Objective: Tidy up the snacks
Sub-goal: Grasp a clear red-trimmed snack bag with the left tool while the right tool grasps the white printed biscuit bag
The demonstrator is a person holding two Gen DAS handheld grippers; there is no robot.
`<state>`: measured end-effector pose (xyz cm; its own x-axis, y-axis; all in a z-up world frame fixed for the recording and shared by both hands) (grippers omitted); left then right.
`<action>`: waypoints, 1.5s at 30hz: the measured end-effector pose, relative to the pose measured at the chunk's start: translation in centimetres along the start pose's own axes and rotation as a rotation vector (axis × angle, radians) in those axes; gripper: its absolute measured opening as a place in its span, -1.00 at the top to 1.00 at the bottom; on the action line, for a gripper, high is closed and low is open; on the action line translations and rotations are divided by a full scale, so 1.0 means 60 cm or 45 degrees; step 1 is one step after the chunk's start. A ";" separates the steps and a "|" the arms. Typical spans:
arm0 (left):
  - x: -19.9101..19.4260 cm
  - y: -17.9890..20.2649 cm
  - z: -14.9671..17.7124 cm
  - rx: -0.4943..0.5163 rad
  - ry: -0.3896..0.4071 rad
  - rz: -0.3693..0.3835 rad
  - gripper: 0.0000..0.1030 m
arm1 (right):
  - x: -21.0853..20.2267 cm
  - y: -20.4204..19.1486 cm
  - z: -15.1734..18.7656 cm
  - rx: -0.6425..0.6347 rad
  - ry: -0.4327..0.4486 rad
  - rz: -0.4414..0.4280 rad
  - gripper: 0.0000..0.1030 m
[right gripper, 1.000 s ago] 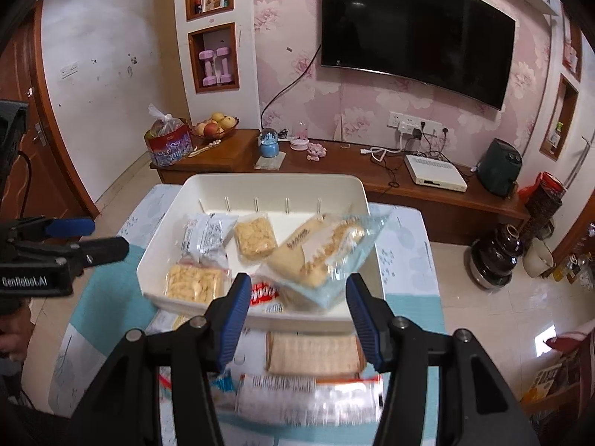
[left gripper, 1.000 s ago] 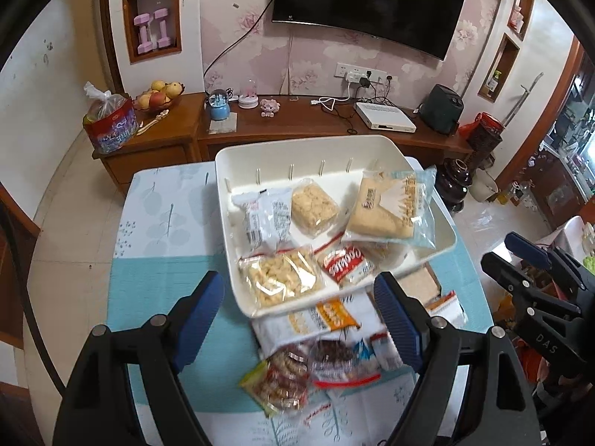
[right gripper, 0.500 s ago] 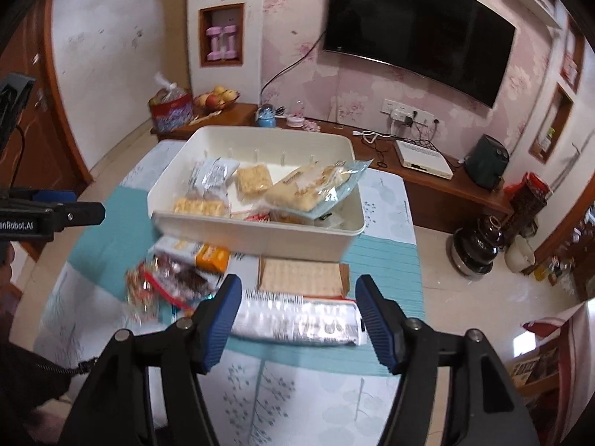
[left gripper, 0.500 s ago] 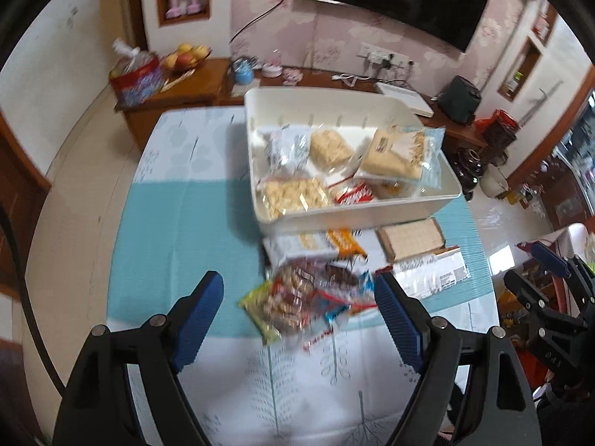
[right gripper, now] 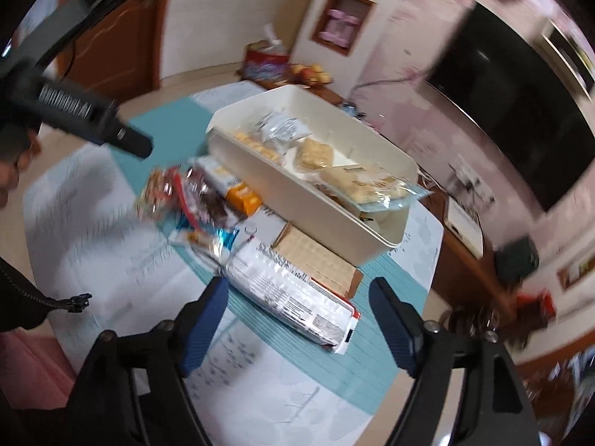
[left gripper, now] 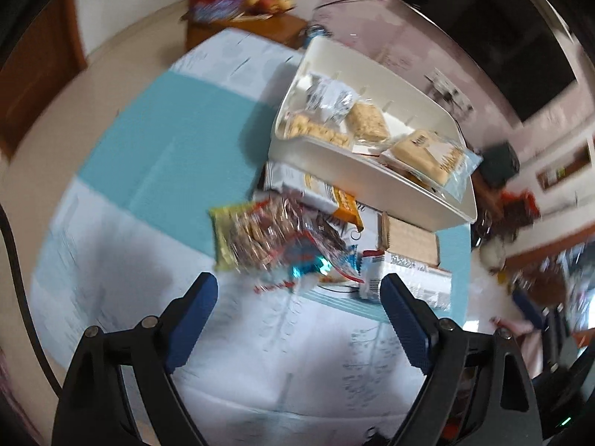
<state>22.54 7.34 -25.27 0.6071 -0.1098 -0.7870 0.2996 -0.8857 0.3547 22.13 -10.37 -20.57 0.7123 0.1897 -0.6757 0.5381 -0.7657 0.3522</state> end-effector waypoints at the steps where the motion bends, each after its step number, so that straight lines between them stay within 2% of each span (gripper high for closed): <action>1: 0.008 0.000 0.009 -0.063 -0.010 0.001 -0.72 | 0.002 -0.001 0.005 -0.023 0.000 -0.010 -0.55; 3: 0.020 0.000 0.021 -0.158 -0.019 -0.008 -0.72 | 0.013 -0.004 0.018 -0.101 0.004 -0.047 -0.55; 8: 0.051 0.010 0.031 -0.276 0.004 -0.078 -0.72 | 0.046 -0.011 0.051 -0.240 0.014 -0.121 -0.55; 11: 0.081 0.015 0.039 -0.352 -0.029 -0.133 -0.72 | 0.070 -0.013 0.069 -0.250 0.029 -0.183 -0.55; 17: 0.137 0.019 0.055 -0.503 -0.082 -0.164 -0.72 | 0.118 -0.014 0.087 -0.235 0.021 -0.277 -0.55; 22: 0.173 0.018 0.055 -0.558 -0.076 -0.153 -0.70 | 0.150 -0.015 0.100 -0.209 -0.006 -0.320 -0.55; 25: 0.189 0.010 0.057 -0.578 -0.089 -0.212 -0.68 | 0.163 -0.014 0.110 -0.217 -0.034 -0.320 -0.55; 28: 0.206 -0.007 0.067 -0.605 -0.144 -0.290 -0.53 | 0.176 -0.012 0.116 -0.181 -0.052 -0.339 -0.55; 31: 0.214 -0.012 0.070 -0.678 -0.156 -0.296 -0.39 | 0.184 -0.015 0.118 -0.171 -0.057 -0.354 -0.55; 34: 0.218 -0.007 0.069 -0.676 -0.146 -0.275 -0.26 | 0.189 -0.018 0.118 -0.166 -0.049 -0.361 -0.55; 36: 0.219 -0.002 0.067 -0.684 -0.134 -0.245 -0.07 | 0.190 -0.018 0.118 -0.162 -0.042 -0.364 -0.55; 38: 0.220 0.002 0.067 -0.685 -0.130 -0.246 -0.01 | 0.192 -0.019 0.118 -0.160 -0.040 -0.365 -0.55; 40: 0.221 0.017 0.069 -0.688 -0.118 -0.228 0.16 | 0.192 -0.017 0.119 -0.156 -0.044 -0.363 -0.51; 42: 0.218 0.024 0.069 -0.675 -0.119 -0.223 0.24 | 0.191 -0.015 0.118 -0.148 -0.054 -0.357 -0.45; 43: 0.218 0.028 0.068 -0.657 -0.123 -0.214 0.32 | 0.190 -0.014 0.117 -0.129 -0.064 -0.357 -0.41; 44: 0.218 0.032 0.066 -0.648 -0.124 -0.198 0.52 | 0.189 -0.013 0.117 -0.115 -0.073 -0.357 -0.40; 45: 0.217 0.038 0.063 -0.650 -0.125 -0.180 0.61 | 0.187 -0.013 0.117 -0.108 -0.081 -0.354 -0.37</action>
<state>28.34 2.17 -36.60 0.4707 -0.0684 -0.8796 0.7082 -0.5654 0.4229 26.55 -11.97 -33.00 0.5043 0.3440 -0.7920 0.7460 -0.6355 0.1990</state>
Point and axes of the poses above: each gripper's, at about its wrist camera, not at the fingertips, and x roughly the way its jaws point, y to its right, z to its underside, the point moved 10 cm from there along x, roughly the way its jaws point, and after that the axes turned 14 degrees about y, right-handed, at the moved point
